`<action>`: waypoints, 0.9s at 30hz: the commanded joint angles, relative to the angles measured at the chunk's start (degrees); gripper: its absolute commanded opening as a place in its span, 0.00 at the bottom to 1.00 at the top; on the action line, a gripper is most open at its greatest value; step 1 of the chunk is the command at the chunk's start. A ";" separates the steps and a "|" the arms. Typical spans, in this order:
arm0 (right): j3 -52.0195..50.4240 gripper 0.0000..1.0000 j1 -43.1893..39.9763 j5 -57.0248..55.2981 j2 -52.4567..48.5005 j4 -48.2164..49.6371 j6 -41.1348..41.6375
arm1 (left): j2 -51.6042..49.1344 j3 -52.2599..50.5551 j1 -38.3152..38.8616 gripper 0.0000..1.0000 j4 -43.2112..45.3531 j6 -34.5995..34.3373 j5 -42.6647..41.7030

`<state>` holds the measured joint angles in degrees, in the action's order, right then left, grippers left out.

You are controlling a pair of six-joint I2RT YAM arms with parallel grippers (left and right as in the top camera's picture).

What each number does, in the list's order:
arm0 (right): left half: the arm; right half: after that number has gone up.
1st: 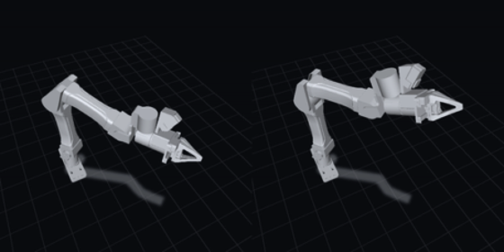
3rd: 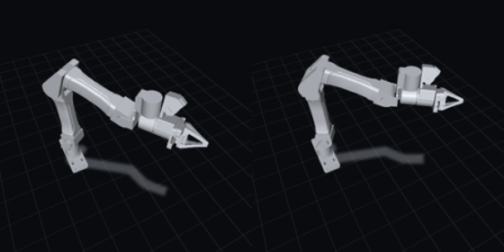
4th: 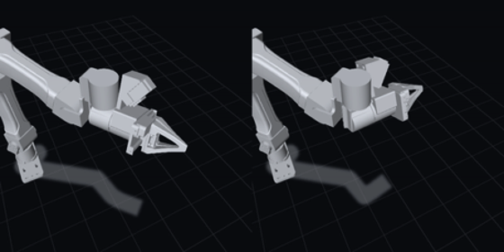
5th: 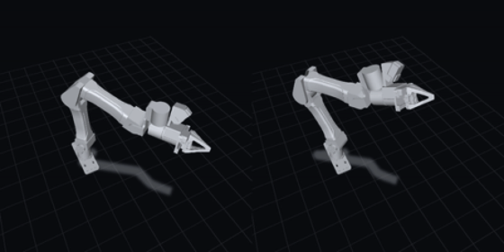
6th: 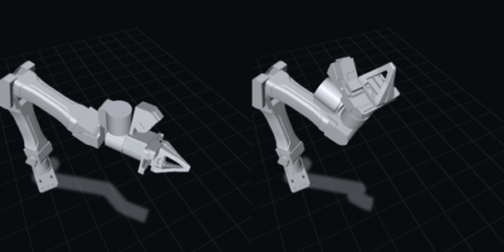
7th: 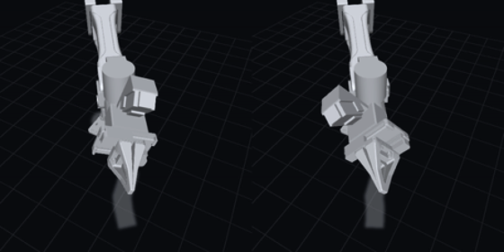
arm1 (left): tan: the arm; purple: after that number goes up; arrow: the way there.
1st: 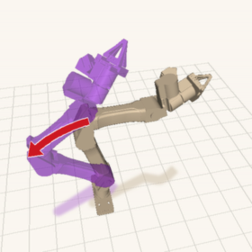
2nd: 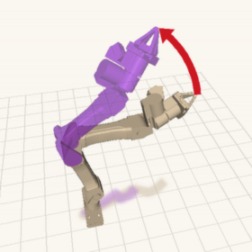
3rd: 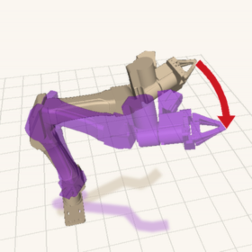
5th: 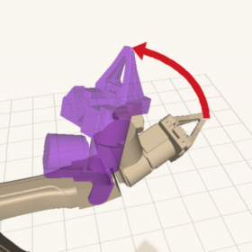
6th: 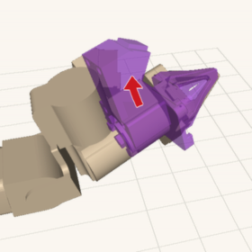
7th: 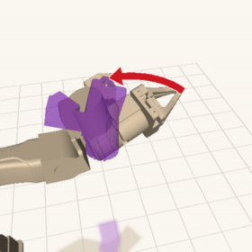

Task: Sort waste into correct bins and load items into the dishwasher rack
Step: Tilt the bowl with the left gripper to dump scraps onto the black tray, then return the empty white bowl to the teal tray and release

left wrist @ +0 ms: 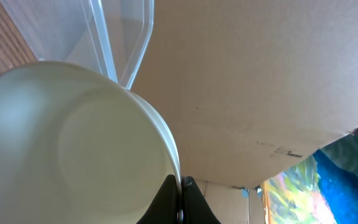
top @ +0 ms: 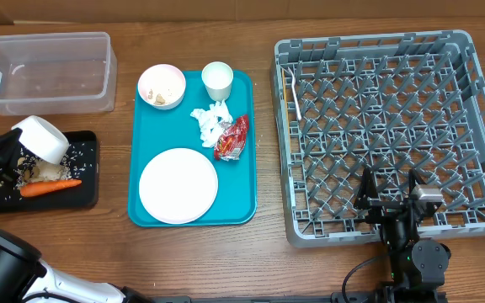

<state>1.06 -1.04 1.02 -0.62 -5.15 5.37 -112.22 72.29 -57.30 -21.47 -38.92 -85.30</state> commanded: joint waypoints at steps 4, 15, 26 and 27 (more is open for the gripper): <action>-0.61 1.00 -0.09 -0.81 0.44 0.33 0.28 | 6.40 0.48 4.35 0.04 2.91 0.11 0.00; -0.61 1.00 -0.09 -0.81 0.44 0.35 0.26 | 24.15 0.48 19.17 0.04 0.46 6.45 9.42; -0.61 1.00 -0.09 -0.81 0.44 0.33 0.26 | 25.55 0.48 54.64 0.04 -16.31 14.99 71.54; -0.61 1.00 -0.09 -0.81 0.44 0.35 0.26 | 25.55 0.48 57.37 0.04 -16.28 14.97 75.95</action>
<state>1.06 -1.04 0.99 -0.62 -5.13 5.37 -86.63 72.55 -9.15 -37.58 -27.14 -35.94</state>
